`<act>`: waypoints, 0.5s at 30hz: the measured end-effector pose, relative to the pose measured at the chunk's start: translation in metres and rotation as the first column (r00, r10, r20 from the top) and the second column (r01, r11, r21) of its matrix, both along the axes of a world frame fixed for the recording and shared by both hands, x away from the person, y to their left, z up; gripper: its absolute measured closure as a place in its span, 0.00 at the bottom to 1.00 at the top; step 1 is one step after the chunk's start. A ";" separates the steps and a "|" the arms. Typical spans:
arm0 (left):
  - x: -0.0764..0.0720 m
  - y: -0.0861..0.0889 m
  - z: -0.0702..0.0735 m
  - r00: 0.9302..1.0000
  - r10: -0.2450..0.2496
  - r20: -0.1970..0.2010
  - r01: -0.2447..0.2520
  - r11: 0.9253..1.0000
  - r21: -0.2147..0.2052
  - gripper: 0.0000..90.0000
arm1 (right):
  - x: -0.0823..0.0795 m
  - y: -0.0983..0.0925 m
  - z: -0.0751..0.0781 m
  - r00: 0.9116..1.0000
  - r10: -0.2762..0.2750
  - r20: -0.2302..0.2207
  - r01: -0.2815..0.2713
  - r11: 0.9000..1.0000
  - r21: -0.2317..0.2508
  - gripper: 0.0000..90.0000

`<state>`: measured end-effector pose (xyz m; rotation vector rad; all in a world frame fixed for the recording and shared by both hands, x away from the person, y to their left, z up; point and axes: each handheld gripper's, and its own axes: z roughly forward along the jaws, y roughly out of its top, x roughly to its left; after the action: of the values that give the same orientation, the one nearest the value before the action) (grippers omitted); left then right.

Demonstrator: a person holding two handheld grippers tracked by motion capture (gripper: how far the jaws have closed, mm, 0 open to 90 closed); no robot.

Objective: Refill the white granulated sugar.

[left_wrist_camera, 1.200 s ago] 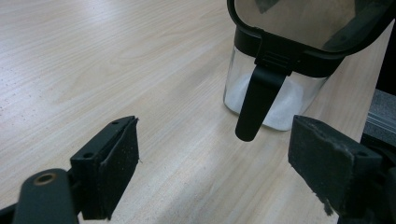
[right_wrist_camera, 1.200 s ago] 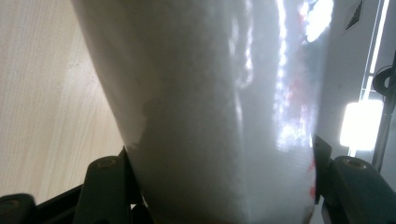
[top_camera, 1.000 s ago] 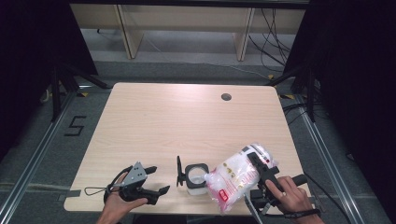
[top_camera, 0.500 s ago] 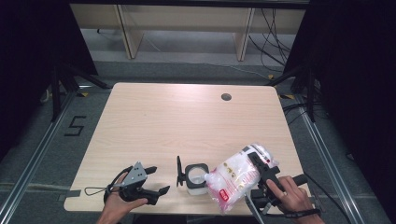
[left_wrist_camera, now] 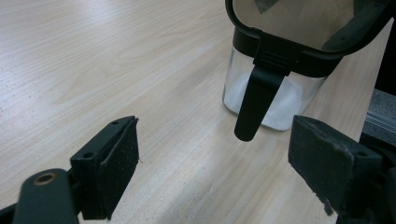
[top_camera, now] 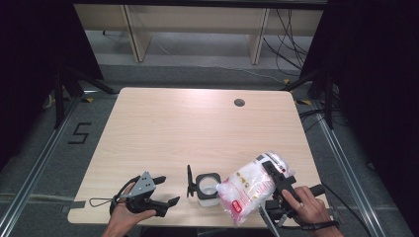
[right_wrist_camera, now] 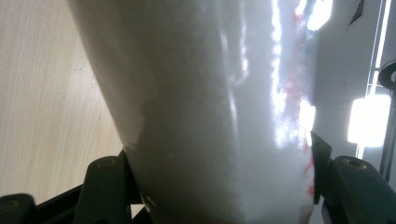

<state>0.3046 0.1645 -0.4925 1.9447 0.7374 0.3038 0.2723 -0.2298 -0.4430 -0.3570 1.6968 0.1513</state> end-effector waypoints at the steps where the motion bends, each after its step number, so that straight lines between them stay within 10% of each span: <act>1: 0.000 0.000 0.000 1.000 -0.001 0.005 0.001 1.000 0.002 0.18 | 0.000 0.000 0.001 1.000 0.006 0.005 -0.006 1.000 -0.009 0.45; 15: 0.001 0.000 0.000 1.000 -0.012 0.026 0.012 1.000 0.002 0.18 | 0.002 0.000 0.003 1.000 0.023 0.019 -0.023 0.999 -0.039 0.45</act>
<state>0.3059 0.1649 -0.4923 1.9429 0.7085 0.3213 0.2742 -0.2296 -0.4400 -0.4060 1.6787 0.1312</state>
